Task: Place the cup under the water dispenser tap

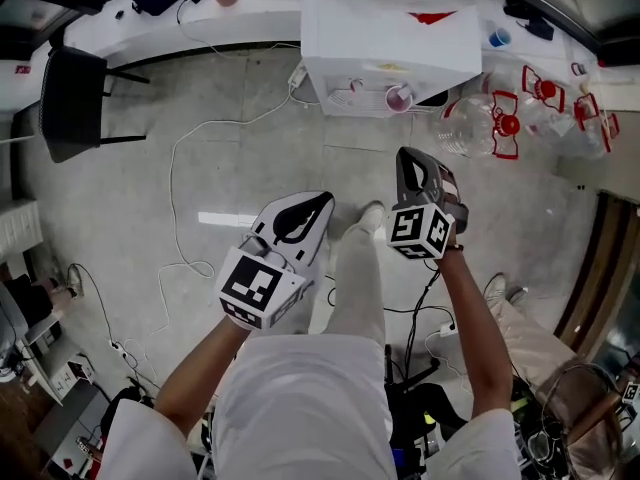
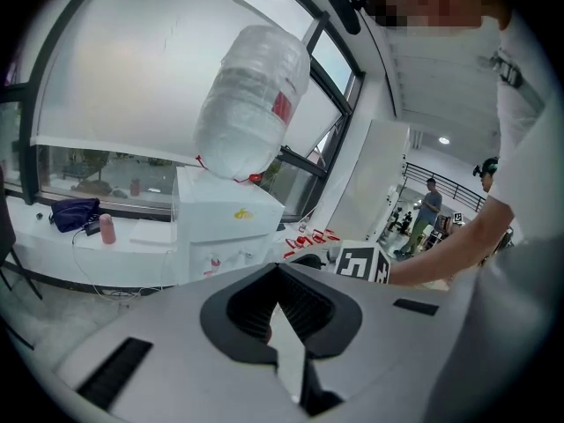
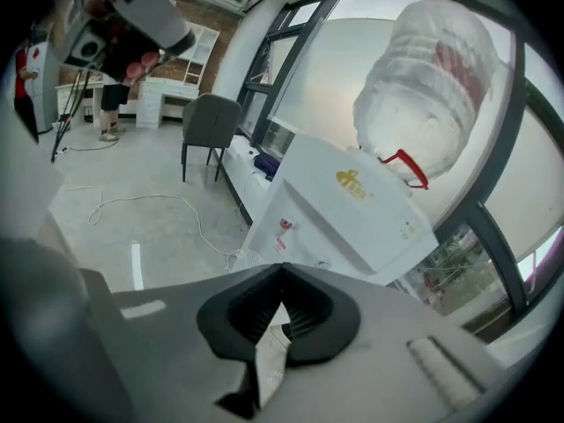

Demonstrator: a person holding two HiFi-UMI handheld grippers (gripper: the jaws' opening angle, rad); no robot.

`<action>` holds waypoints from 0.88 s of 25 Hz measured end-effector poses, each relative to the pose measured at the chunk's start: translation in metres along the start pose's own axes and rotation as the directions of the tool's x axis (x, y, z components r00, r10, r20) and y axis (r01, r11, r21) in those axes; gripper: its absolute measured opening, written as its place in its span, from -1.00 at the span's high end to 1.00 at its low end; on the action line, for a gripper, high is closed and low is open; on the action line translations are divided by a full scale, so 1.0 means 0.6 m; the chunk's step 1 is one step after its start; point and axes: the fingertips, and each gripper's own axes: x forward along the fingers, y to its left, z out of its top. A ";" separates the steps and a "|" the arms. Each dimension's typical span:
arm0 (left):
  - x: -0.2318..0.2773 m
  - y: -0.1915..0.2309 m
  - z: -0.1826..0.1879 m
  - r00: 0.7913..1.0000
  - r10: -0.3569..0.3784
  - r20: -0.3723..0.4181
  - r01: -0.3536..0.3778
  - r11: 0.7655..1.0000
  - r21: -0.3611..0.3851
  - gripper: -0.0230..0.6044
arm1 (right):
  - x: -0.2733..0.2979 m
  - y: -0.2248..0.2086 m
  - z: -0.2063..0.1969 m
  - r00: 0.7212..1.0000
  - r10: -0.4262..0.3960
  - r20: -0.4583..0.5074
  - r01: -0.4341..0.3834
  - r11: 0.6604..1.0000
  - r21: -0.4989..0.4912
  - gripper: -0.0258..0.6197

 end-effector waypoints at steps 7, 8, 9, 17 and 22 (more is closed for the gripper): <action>-0.040 -0.022 0.028 0.999 -0.010 0.031 0.011 1.000 -0.019 0.93 | -0.103 -0.012 0.079 0.998 0.032 0.062 -0.038 0.993 0.113 0.89; -0.047 -0.025 0.032 0.999 -0.013 0.037 0.014 1.000 -0.022 0.93 | -0.118 -0.014 0.090 0.997 0.028 0.072 -0.037 0.991 0.131 0.89; -0.054 -0.027 0.037 0.999 -0.014 0.042 0.016 1.000 -0.026 0.93 | -0.133 -0.016 0.102 0.996 0.022 0.083 -0.034 0.989 0.147 0.89; -0.113 -0.043 0.089 0.994 -0.012 0.105 0.016 0.999 -0.034 0.93 | -0.247 -0.058 0.174 0.986 -0.079 0.149 0.035 0.960 0.279 0.89; -0.146 -0.060 0.116 0.990 -0.013 0.138 0.018 0.999 -0.038 0.93 | -0.316 -0.078 0.196 0.978 -0.127 0.165 0.064 0.937 0.342 0.89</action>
